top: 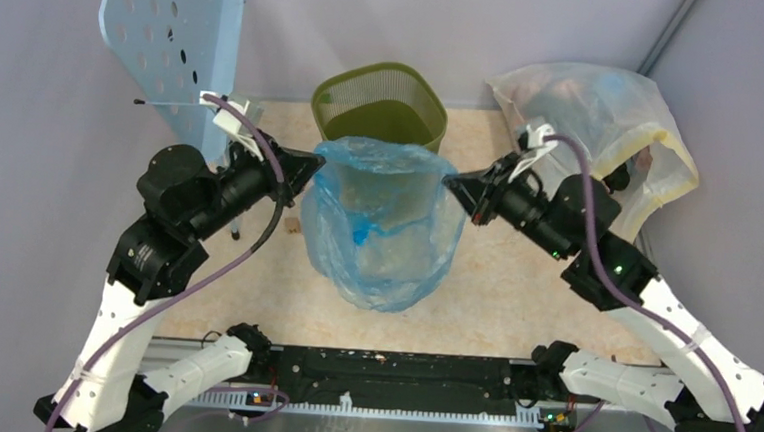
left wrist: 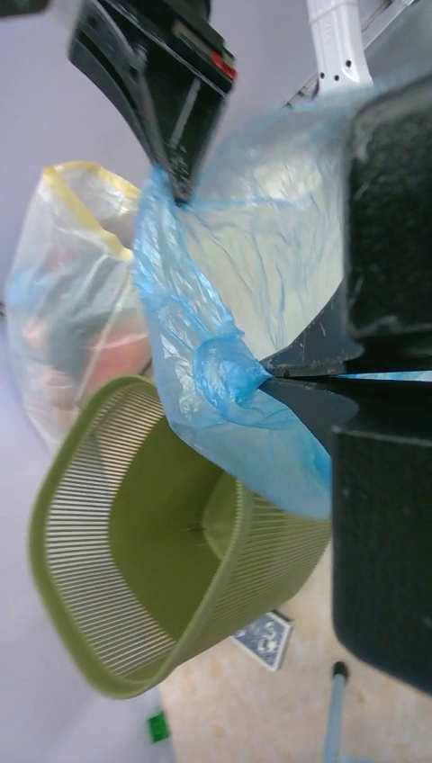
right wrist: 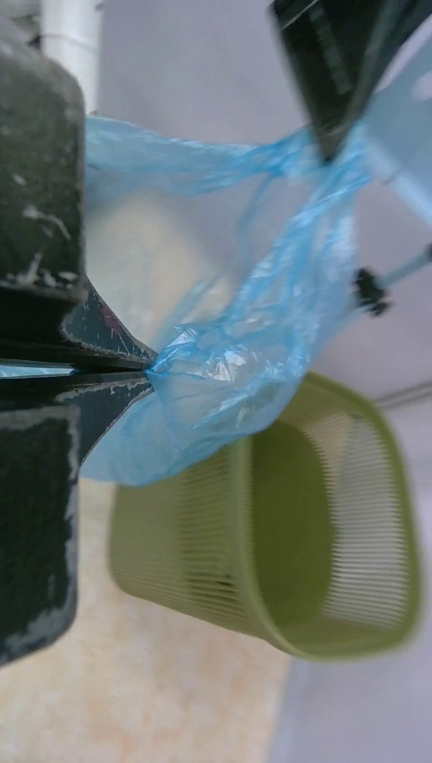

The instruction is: Put the trash bags into the trash bin

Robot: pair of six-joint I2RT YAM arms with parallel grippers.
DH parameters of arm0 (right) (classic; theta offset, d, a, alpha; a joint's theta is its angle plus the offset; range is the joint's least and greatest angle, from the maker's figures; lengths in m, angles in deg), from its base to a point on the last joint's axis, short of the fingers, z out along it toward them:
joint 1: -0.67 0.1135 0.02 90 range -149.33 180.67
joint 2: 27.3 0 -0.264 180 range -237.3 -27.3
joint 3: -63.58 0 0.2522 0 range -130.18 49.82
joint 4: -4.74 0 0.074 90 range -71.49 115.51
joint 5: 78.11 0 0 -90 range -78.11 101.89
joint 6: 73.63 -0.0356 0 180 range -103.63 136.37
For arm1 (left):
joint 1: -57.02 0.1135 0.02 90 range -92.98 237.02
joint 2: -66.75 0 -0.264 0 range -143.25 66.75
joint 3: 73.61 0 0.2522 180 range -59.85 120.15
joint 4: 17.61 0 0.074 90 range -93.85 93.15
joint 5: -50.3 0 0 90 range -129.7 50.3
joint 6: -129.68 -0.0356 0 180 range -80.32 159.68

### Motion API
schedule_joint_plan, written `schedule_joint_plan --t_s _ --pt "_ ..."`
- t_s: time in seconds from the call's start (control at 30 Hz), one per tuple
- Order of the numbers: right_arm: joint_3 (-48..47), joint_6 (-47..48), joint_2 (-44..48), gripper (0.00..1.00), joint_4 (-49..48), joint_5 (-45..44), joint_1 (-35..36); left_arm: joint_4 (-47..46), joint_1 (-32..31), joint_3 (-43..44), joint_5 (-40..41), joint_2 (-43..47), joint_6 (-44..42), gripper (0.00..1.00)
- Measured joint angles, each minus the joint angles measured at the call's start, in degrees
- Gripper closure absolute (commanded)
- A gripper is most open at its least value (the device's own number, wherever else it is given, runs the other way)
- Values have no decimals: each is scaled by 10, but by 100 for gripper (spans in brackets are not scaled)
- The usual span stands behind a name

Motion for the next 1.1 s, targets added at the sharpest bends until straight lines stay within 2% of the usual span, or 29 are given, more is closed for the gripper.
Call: schedule_joint_plan --t_s 0.23,0.37,0.7,0.97,1.1 --pt "-260 28 -92 100 68 -80 0 -40 0 83 -8 -35 -8 100" --pt "-351 45 -141 100 75 -114 0 -100 0 106 -7 -54 -8 100" --pt "-505 103 -278 100 58 -172 -19 -233 0 140 51 -129 -45 100" --pt "-638 140 -355 100 34 -191 -23 -257 0 239 115 -241 -105 100" --pt "-676 156 -379 100 3 -193 -26 -272 0 268 133 -259 -126 100"
